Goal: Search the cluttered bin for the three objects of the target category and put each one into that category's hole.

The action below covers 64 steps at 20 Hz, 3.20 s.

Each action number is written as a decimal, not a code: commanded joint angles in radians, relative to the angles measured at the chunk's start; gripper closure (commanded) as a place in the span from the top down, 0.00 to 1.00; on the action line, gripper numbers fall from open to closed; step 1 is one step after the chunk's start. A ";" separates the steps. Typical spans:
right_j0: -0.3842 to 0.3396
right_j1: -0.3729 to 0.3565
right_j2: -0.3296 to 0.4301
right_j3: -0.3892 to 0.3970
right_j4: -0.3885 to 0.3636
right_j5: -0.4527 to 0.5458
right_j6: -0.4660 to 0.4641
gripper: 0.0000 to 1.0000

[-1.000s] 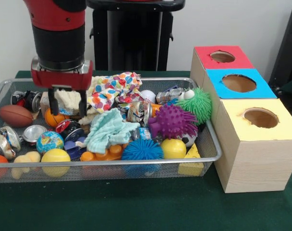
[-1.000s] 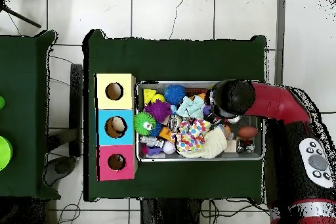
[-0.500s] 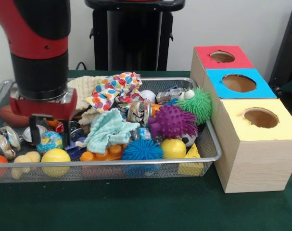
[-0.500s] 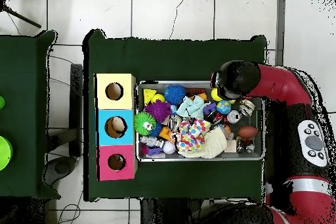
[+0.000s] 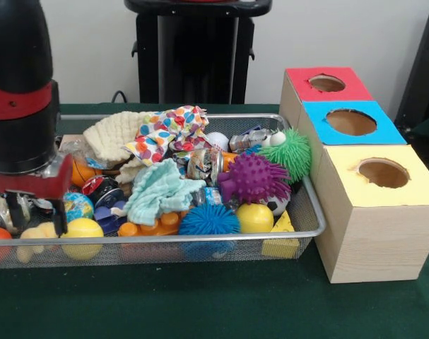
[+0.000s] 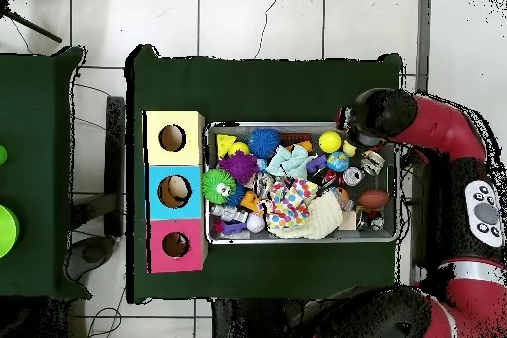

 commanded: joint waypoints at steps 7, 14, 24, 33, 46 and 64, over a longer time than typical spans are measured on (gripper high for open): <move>-0.166 -0.117 0.038 0.366 -0.081 -0.207 -0.173 1.00; -0.189 -0.149 0.041 0.483 -0.116 -0.313 -0.082 1.00; -0.173 -0.099 0.042 0.484 -0.096 -0.322 -0.018 1.00; -0.191 -0.016 0.080 0.455 -0.095 -0.372 -0.033 1.00; -0.186 0.058 0.101 0.367 -0.085 -0.341 -0.061 1.00; -0.009 -0.170 0.031 0.272 -0.063 0.012 -0.068 1.00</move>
